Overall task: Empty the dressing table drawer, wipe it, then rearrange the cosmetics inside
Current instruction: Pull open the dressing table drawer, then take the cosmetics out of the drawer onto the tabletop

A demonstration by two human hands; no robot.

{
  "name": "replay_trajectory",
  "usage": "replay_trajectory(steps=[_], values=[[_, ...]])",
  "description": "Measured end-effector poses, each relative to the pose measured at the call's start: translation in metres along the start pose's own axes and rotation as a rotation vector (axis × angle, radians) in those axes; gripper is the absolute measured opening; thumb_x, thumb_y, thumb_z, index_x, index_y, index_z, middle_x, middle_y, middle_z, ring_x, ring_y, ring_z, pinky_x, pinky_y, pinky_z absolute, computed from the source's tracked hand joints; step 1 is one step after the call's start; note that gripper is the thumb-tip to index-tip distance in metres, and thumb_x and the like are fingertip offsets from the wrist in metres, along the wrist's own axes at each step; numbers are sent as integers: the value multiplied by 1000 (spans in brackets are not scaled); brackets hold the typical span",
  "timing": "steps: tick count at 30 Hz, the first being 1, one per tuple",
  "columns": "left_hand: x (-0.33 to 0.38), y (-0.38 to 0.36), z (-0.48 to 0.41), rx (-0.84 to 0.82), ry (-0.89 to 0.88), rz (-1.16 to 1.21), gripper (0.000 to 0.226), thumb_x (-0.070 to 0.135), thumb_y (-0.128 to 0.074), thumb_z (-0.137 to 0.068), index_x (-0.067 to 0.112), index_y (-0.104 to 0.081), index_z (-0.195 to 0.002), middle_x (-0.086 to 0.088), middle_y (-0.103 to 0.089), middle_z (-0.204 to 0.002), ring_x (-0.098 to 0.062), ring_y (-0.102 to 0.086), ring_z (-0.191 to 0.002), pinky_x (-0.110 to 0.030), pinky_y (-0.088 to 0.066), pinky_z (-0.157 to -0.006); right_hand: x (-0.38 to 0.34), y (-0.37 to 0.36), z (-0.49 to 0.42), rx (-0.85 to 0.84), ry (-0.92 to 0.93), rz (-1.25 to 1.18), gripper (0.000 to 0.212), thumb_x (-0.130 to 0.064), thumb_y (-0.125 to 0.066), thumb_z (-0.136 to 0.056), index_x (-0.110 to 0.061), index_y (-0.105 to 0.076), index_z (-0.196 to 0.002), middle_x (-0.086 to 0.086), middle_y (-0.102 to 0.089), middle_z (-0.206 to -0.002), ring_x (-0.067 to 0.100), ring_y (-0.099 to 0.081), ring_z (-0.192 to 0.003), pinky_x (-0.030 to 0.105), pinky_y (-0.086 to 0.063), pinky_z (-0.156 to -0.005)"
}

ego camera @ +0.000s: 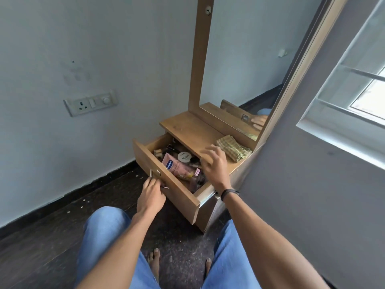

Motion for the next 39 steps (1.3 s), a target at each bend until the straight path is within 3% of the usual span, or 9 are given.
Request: replay_trajectory(steps=[4,9,15,18,22,26,31,35,39], values=[[3,8,1,-20,70,-29,40,8,-49,-99,15,-54,-138,-1,-40,-156,-18,-20,-152,-44,-42,-113,-29,-28,38,-86,26,-49,22,-21,-65,-97,-15,-74,-116,-3,-61,-123,8,-47,-117,20,-41,-99],[-7,13,-1,-74,143,-30,38,12,-49,-97,16,-56,-134,-3,-41,-154,-21,-30,-147,-49,-47,-106,-42,-62,64,-337,-66,-54,33,-36,-57,-101,-20,-72,-126,-2,-62,-128,13,-53,-115,26,-45,-98],[-16,22,3,-81,244,-39,36,17,-48,-99,16,-58,-133,-9,-39,-155,-30,-49,-134,-49,-48,-97,-54,-77,80,-447,-107,-105,38,-42,-54,-104,-19,-68,-130,0,-67,-131,18,-63,-112,39,-54,-98],[-20,37,5,43,312,17,33,14,-48,-97,14,-65,-125,-12,-51,-144,-33,-55,-124,-47,-50,-91,-58,-82,85,-461,-98,-96,35,-42,-52,-104,-22,-70,-127,0,-65,-132,19,-60,-116,39,-51,-99],[-20,62,14,284,396,146,29,15,-45,-99,14,-71,-112,-15,-67,-116,-34,-61,-103,-41,-47,-71,-66,-86,94,-451,-102,-113,32,-42,-52,-104,-25,-71,-122,-1,-65,-129,19,-60,-114,39,-51,-98],[-21,75,17,443,364,317,22,23,-45,-101,19,-64,-111,-8,-64,-118,-30,-60,-104,-40,-45,-71,-74,-93,101,-457,-112,-110,35,-46,-51,-103,-25,-71,-123,-2,-66,-128,18,-60,-111,37,-52,-95],[-14,69,16,426,204,296,17,14,-59,-94,14,-66,-110,-5,-48,-124,-25,-55,-105,-30,-43,-72,-86,-99,112,-450,-102,-102,31,-44,-50,-103,-24,-72,-112,1,-68,-116,20,-61,-100,32,-45,-81],[-18,69,17,397,213,260,25,6,-70,-85,14,-66,-108,-5,-42,-129,-28,-45,-115,-27,-44,-74,-96,-104,122,-446,-103,-113,32,-44,-50,-103,-25,-72,-118,3,-68,-117,23,-61,-102,37,-50,-87],[-20,76,20,415,251,327,27,1,-69,-83,17,-66,-104,-5,-40,-132,-27,-42,-115,-28,-40,-71,-100,-103,127,-433,-108,-133,33,-40,-52,-104,-19,-72,-120,5,-67,-120,23,-60,-107,40,-50,-93]])
Point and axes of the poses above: each hand's wrist, its own z-axis away from the middle knuckle, its own y-axis out of the back of the hand, x = y × z, the point moved 5 cm from there along -z, towards the middle knuckle
